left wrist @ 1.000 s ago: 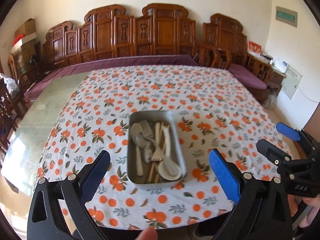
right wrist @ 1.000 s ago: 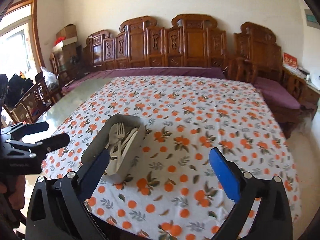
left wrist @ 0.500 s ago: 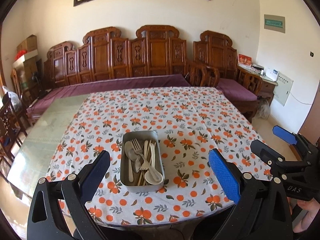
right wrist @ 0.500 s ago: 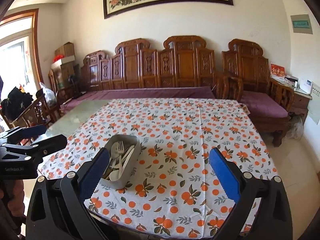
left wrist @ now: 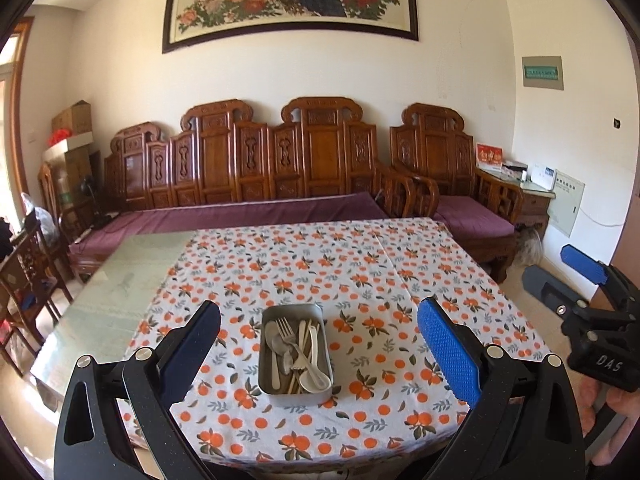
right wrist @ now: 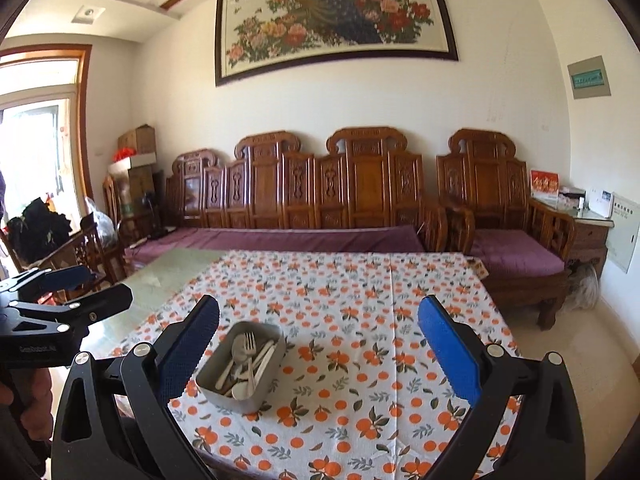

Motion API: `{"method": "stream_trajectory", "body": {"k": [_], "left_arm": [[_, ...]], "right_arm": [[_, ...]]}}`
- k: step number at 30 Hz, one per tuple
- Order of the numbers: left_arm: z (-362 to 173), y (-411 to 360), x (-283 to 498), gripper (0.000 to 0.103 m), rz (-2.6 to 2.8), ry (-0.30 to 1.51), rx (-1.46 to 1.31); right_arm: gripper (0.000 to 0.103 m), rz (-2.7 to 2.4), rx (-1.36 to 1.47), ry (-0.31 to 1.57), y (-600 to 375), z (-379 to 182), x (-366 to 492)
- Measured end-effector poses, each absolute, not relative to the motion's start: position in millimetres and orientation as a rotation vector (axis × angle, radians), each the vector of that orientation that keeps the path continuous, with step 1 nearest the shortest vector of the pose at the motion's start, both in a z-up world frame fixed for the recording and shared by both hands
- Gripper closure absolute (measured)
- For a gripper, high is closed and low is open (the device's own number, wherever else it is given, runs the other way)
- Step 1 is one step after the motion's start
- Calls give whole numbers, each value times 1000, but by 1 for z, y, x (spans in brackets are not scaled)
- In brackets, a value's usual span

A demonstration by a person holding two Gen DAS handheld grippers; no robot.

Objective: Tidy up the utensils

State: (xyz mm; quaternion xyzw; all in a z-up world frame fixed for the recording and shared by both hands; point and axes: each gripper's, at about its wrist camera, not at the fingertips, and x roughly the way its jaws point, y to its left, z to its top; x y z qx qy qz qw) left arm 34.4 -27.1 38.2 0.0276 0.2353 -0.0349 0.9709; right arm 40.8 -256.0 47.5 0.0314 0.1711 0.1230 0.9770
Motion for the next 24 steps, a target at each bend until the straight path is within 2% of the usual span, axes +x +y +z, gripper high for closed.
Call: {"method": "stream_trajectory", "body": {"k": [24], "left_arm": [[41,-22,27,8,-59,456,43]], "right_arm": [[3,224,50,327,-251,54,35]]}}
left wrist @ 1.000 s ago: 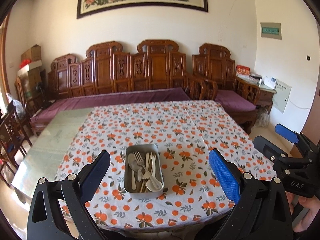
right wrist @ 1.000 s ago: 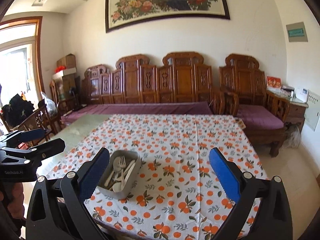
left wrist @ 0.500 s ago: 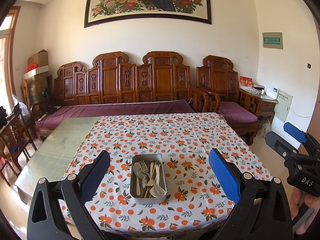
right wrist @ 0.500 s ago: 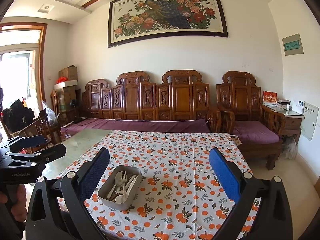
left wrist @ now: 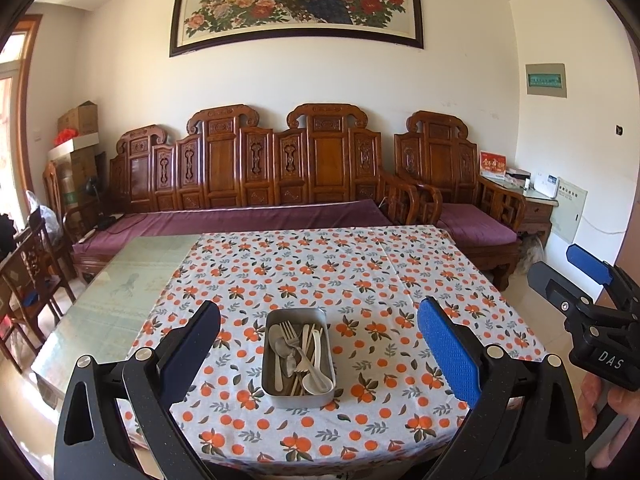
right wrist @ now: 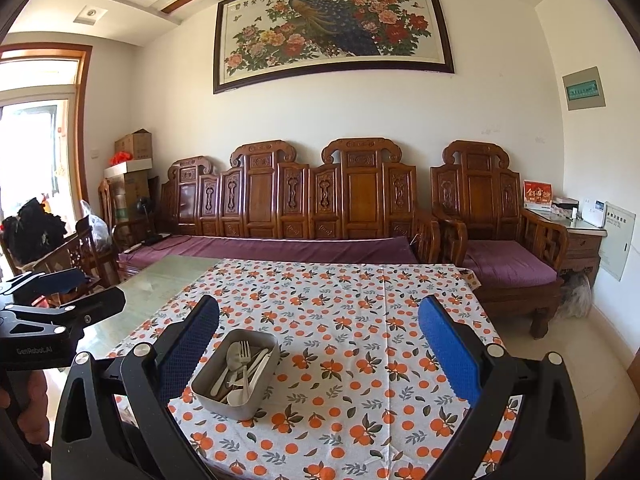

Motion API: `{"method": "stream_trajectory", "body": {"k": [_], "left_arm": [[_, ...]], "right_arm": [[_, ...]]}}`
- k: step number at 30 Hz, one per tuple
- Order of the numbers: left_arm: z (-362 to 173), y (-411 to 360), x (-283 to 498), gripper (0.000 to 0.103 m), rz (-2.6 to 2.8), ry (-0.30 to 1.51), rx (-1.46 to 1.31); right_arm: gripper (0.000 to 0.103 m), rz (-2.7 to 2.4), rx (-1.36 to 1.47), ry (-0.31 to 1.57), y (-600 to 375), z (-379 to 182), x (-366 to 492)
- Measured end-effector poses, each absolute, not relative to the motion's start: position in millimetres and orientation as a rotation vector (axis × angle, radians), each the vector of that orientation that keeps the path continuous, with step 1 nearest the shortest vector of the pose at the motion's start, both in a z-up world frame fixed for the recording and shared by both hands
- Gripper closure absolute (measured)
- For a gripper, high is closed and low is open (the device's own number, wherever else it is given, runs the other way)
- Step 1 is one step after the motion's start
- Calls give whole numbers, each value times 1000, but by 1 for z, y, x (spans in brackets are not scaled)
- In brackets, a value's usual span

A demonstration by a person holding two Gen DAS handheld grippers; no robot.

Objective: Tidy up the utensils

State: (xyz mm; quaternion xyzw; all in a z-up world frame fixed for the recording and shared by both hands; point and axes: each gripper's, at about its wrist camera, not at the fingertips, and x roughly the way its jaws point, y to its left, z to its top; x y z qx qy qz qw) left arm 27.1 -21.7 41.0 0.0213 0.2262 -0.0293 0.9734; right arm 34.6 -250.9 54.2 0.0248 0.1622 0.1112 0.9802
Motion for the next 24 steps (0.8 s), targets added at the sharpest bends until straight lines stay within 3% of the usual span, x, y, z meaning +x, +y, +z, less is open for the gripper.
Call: {"method": "stream_trajectory", "body": {"k": [24], "left_arm": [[39,-23,26,8,-60,450,40]], "right_arm": [[3,229,53,331,-247,52,35]]}}
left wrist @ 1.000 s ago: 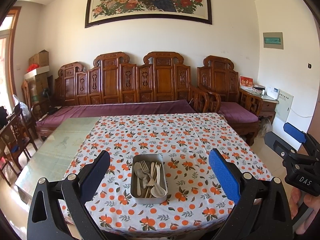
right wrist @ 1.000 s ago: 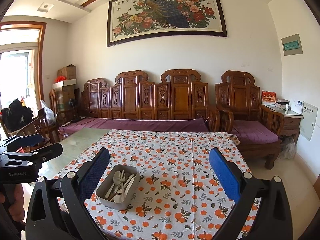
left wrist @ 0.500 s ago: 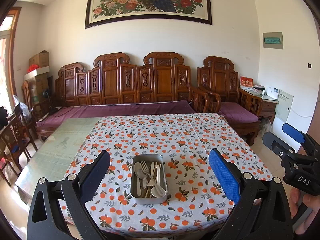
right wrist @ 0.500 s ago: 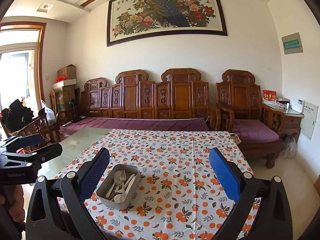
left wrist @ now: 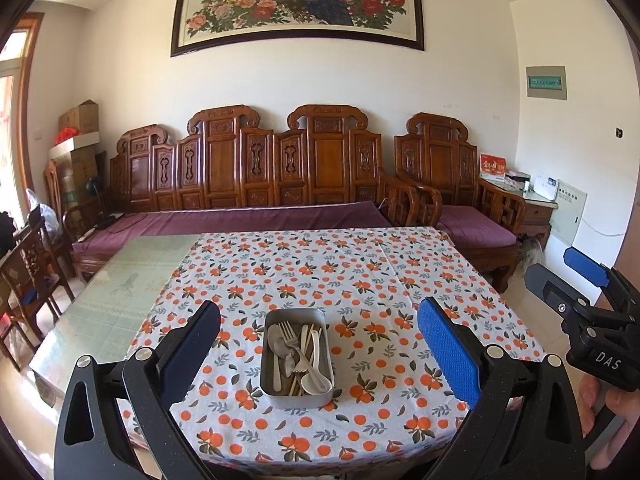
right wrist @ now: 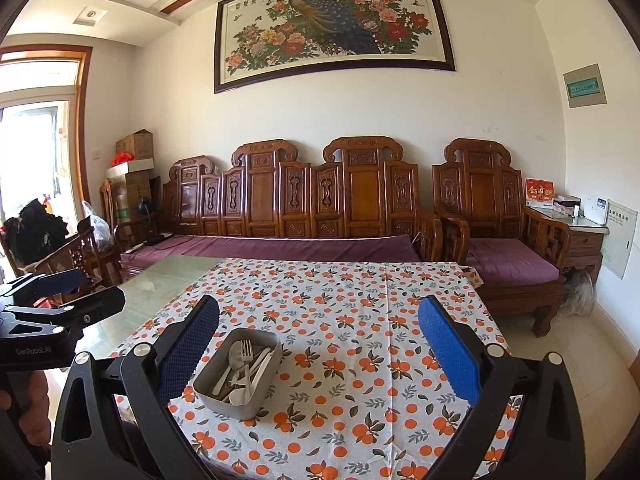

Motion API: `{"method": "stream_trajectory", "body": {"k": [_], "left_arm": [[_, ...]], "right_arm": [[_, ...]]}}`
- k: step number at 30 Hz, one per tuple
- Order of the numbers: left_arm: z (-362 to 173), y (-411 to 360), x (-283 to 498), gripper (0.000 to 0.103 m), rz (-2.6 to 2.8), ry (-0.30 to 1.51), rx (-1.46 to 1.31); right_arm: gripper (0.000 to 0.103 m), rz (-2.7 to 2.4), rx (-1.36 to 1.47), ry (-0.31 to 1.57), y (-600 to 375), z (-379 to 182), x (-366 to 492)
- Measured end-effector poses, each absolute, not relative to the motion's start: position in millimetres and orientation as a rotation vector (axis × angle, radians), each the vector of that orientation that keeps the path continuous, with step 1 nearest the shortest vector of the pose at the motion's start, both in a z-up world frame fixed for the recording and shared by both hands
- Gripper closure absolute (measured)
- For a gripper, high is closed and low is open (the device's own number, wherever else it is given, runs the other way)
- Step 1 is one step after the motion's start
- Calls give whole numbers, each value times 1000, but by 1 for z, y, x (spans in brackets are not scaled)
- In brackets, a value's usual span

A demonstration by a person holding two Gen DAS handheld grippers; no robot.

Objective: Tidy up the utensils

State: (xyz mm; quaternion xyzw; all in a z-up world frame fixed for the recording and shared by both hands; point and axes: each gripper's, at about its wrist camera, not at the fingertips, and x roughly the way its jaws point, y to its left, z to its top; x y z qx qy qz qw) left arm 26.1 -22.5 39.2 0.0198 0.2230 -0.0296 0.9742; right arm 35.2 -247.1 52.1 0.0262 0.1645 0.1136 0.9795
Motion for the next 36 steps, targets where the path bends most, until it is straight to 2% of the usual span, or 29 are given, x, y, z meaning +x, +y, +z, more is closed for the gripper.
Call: {"method": "stream_trajectory", "body": {"k": [36], "left_arm": [[40,-28,25,8,-63,441,32]], "right_arm": [[3,224,56,331,-248,46,36]]}}
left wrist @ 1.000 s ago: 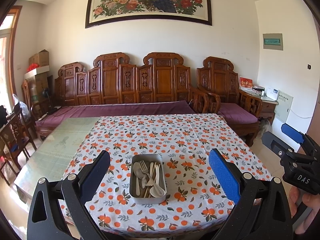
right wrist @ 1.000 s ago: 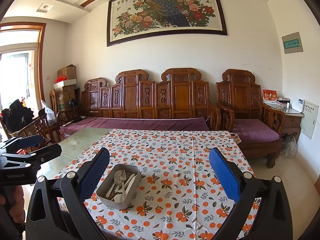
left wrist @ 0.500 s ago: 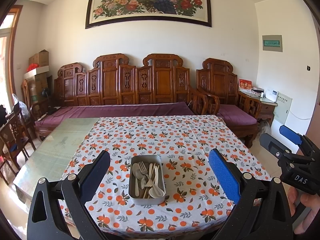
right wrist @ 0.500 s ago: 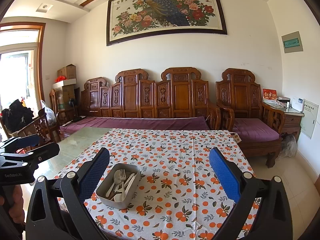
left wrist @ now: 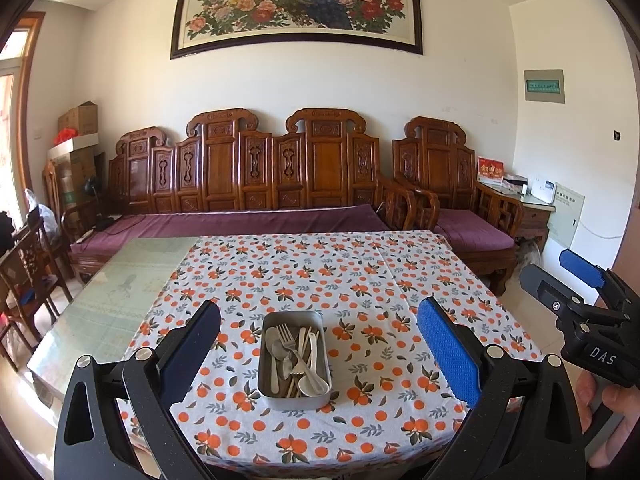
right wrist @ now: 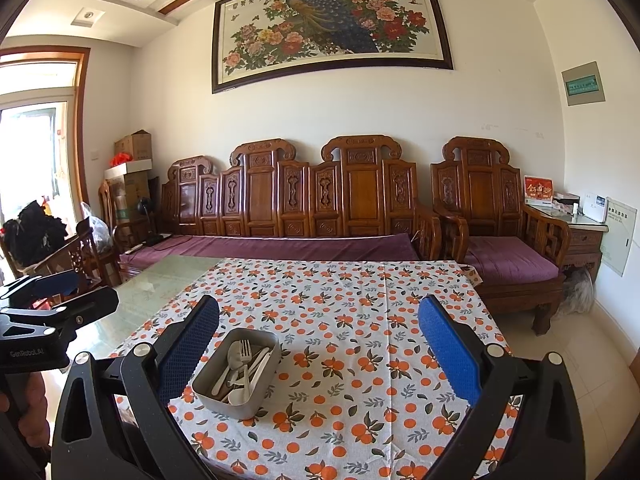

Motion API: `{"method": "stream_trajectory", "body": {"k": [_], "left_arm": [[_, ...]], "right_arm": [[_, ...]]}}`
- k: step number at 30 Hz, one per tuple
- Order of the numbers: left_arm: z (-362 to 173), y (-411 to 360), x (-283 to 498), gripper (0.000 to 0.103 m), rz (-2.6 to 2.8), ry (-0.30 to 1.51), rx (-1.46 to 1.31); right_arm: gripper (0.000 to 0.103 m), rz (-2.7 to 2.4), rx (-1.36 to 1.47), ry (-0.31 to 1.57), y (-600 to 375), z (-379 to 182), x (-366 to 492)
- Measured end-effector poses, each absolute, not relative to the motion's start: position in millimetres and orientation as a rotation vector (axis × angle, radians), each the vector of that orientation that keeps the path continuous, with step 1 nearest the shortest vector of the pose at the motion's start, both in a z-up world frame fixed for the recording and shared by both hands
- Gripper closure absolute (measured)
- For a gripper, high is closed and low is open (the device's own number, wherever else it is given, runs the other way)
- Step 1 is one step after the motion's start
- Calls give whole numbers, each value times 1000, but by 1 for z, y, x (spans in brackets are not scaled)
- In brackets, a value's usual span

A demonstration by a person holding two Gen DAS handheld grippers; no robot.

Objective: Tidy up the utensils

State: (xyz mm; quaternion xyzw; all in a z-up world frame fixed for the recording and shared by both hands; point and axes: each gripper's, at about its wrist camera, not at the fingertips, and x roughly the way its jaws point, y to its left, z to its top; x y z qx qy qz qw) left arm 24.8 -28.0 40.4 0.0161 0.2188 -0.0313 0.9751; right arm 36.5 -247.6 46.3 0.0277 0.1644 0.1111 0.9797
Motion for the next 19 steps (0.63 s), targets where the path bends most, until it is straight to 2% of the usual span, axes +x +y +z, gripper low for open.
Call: {"method": "stream_trajectory", "body": {"k": [19], "left_arm": [[43,-29,25,8,-65,442,35]], "right_arm": [[3,224,58,332,-248,47,37]]}}
